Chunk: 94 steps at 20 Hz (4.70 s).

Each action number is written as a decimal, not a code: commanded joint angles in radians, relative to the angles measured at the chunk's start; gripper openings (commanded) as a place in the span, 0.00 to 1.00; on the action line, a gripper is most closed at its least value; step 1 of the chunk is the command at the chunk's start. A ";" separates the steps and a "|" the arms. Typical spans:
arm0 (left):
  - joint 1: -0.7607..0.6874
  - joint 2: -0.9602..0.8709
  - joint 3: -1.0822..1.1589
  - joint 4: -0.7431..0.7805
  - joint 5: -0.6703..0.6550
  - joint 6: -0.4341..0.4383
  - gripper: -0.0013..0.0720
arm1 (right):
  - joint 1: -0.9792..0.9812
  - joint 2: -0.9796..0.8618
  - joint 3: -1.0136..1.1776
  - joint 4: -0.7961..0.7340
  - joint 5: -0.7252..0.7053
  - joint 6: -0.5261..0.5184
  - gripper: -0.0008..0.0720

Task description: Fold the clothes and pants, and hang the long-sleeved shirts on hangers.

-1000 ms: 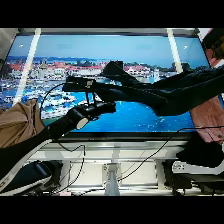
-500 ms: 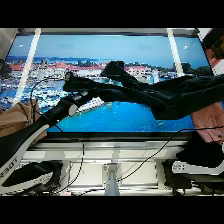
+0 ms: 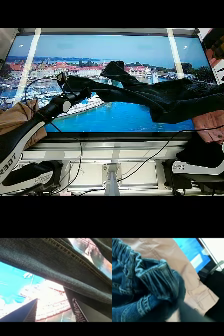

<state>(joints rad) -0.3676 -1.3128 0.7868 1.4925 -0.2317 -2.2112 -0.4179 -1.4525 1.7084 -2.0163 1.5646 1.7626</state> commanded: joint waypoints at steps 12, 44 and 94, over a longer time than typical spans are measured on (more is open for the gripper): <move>0.030 -0.066 0.103 0.149 -0.137 0.000 1.00 | 0.001 0.004 -0.011 0.503 -0.113 -0.168 0.86; 0.014 -0.354 0.650 0.060 -0.169 0.054 0.98 | 0.419 -0.035 -0.012 0.783 -0.312 -0.448 0.86; 0.475 0.003 0.793 -0.535 -0.630 0.970 0.97 | 1.070 -0.462 -0.011 0.605 -0.690 -0.774 0.81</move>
<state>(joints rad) 0.1024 -1.3109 1.5810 0.9562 -0.8341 -1.2411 0.6502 -1.8702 1.6962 -1.3865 0.9272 0.9672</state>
